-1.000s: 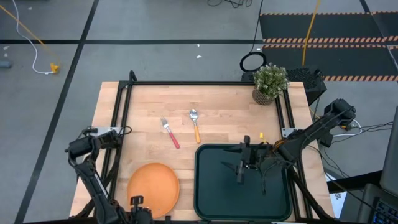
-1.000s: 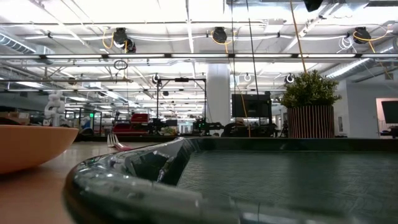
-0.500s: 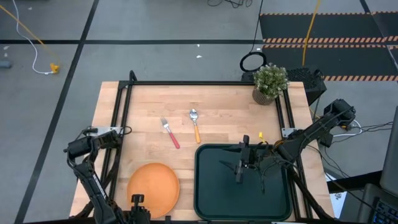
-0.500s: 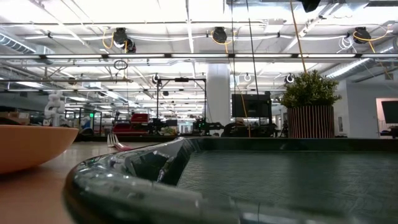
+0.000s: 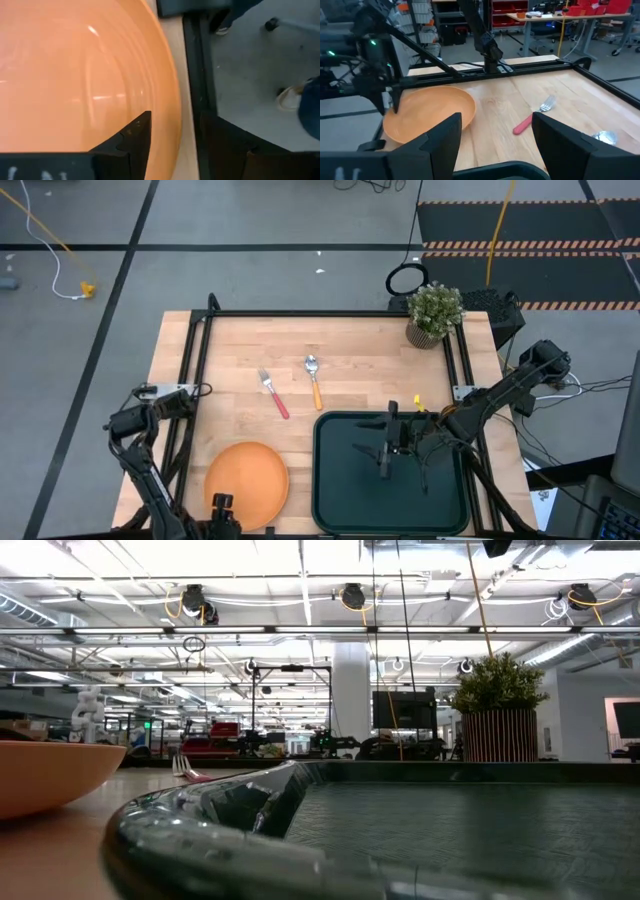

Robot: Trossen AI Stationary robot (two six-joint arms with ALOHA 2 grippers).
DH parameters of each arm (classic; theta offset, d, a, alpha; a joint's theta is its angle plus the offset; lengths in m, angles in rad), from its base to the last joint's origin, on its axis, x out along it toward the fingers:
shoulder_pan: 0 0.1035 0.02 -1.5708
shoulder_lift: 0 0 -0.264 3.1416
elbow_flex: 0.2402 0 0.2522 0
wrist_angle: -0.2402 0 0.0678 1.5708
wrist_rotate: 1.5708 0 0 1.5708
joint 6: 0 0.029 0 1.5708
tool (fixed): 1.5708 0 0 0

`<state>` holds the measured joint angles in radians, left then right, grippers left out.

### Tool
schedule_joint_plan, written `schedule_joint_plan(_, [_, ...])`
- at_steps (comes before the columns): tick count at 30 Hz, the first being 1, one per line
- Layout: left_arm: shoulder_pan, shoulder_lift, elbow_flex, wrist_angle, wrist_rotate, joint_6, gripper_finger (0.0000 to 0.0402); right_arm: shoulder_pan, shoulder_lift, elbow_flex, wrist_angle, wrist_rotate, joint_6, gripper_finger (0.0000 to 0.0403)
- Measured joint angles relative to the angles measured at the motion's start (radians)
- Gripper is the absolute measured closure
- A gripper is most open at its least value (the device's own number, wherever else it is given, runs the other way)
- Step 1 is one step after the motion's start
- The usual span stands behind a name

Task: Pick and place plate/cup/fork/spoon on tray
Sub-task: Put the orange plate on the bottom left of the brown cup

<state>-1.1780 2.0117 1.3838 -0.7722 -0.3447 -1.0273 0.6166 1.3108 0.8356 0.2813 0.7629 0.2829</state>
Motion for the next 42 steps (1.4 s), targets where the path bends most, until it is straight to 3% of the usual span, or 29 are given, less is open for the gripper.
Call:
schedule_joint_plan(7, [-0.003,0.031,-0.001,-0.041,0.001,0.010,0.0248,-0.009,-0.001,0.000,0.007,-0.007,-0.008,0.0167])
schedule_joint_plan(17, [0.005,0.005,0.000,-0.047,-0.020,0.106,0.0388,-0.008,-0.001,0.000,0.005,-0.008,-0.008,0.0167])
schedule_joint_plan(30, [0.085,-0.167,0.070,-0.090,-0.034,0.414,0.0393,0.006,-0.001,0.000,-0.006,-0.009,0.005,0.0167])
schedule_joint_plan(42, [0.221,-0.240,0.180,-0.101,-0.053,0.866,0.0396,0.013,-0.033,0.000,-0.008,-0.009,-0.205,0.0167])
